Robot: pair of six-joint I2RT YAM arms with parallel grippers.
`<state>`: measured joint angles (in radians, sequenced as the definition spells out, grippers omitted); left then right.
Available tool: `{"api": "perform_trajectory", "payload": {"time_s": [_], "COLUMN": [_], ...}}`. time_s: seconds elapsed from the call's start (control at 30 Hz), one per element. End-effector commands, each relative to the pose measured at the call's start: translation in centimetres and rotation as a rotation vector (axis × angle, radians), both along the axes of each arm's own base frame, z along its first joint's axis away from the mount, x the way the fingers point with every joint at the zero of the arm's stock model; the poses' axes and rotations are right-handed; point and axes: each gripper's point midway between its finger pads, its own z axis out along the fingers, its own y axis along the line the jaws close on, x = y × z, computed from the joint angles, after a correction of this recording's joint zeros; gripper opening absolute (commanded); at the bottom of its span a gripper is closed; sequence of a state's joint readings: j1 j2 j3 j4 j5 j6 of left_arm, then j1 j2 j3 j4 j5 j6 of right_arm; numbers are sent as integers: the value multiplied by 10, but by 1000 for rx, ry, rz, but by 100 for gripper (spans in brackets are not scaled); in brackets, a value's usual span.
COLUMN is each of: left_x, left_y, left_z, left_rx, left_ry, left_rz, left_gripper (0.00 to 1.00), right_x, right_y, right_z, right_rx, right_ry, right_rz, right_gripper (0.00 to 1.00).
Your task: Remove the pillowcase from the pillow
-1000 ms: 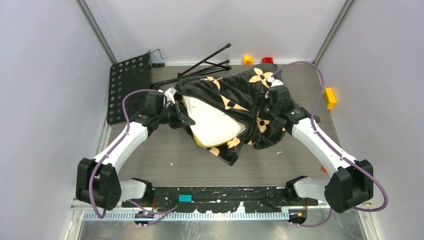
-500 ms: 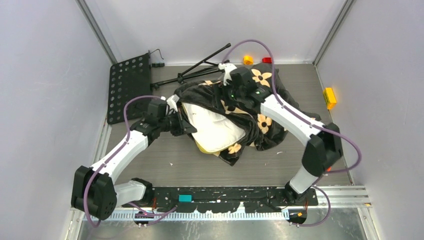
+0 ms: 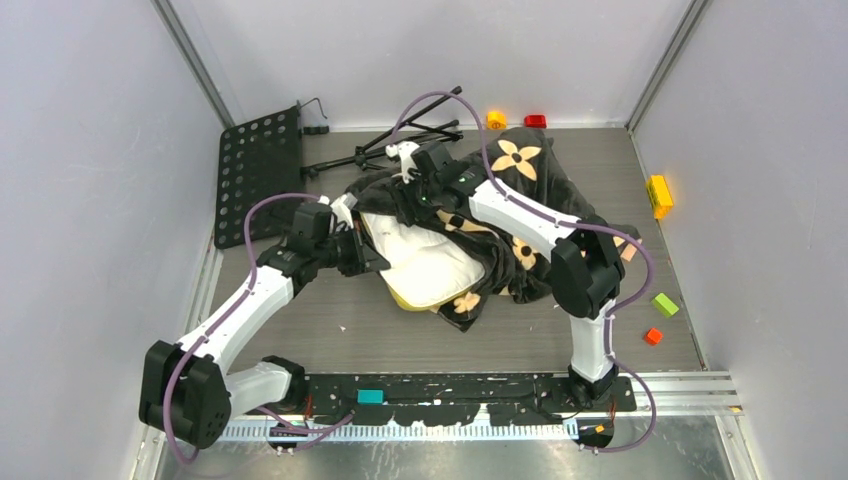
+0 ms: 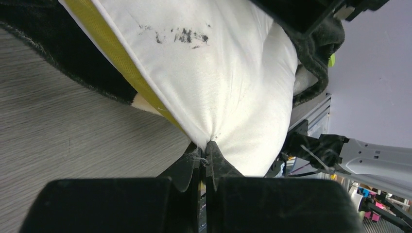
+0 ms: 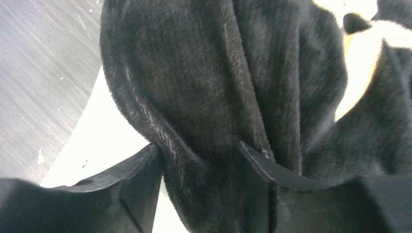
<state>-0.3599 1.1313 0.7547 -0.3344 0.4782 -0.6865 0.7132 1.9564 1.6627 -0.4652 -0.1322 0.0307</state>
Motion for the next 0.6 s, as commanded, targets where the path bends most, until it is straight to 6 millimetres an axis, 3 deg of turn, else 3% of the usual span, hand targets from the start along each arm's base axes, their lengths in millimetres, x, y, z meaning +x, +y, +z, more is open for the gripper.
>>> {"api": "perform_trajectory", "payload": {"time_s": [0.0, 0.1, 0.33, 0.57], "left_x": [-9, -13, -32, -51], "left_y": [-5, -7, -14, -8], "left_z": [14, 17, 49, 116], "left_rx": [-27, -45, -102, -128], "left_ry": [-34, -27, -24, -133], "left_rz": [-57, -65, -122, -156], "left_gripper": [0, 0, 0, 0], "right_x": [34, 50, 104, 141], "right_y": [3, -2, -53, -132], "right_z": [29, 29, 13, -12], "right_rx": [15, 24, 5, -29], "right_ry": [-115, -122, -58, 4], "right_rz": [-78, -141, -378, -665], "right_gripper": [52, 43, 29, 29]}}
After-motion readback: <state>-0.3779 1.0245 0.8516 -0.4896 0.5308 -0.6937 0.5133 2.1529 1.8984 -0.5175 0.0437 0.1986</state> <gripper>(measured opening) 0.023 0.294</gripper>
